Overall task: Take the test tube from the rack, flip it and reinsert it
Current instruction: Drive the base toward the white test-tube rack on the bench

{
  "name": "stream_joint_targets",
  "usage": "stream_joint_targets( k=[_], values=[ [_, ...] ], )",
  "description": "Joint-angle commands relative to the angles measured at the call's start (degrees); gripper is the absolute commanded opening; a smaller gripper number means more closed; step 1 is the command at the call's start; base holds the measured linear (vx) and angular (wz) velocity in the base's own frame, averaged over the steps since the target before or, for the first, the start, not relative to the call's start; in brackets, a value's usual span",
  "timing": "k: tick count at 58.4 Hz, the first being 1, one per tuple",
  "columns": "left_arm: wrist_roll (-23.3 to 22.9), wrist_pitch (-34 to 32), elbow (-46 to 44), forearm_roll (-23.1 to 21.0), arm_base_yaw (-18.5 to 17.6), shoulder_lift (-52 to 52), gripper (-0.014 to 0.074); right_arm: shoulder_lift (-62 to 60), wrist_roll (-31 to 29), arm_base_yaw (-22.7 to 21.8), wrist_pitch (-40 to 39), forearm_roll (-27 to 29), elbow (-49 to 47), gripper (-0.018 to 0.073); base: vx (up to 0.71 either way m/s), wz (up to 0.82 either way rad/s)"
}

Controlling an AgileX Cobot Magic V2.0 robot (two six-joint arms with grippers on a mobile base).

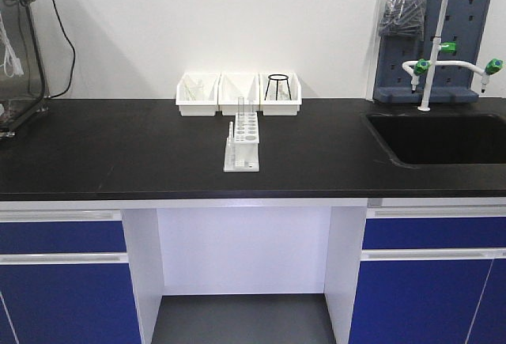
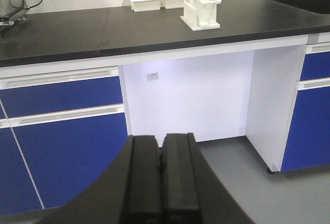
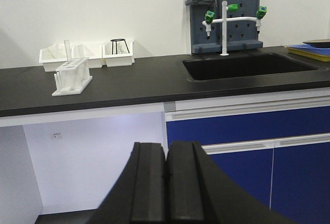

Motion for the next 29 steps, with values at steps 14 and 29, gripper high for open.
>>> stream_joint_targets(
  k=[14, 29],
  values=[
    [-0.5, -4.6, -0.2, -0.3, 0.0, -0.5, -0.0006, -0.6, -0.5, -0.2, -4.3, -0.2, 0.2, -0.001, 0.03, -0.01],
    [-0.5, -4.6, -0.2, -0.3, 0.0, -0.5, -0.0006, -0.6, -0.5, -0.2, -4.3, -0.2, 0.2, -0.001, 0.13, 0.0]
  ],
)
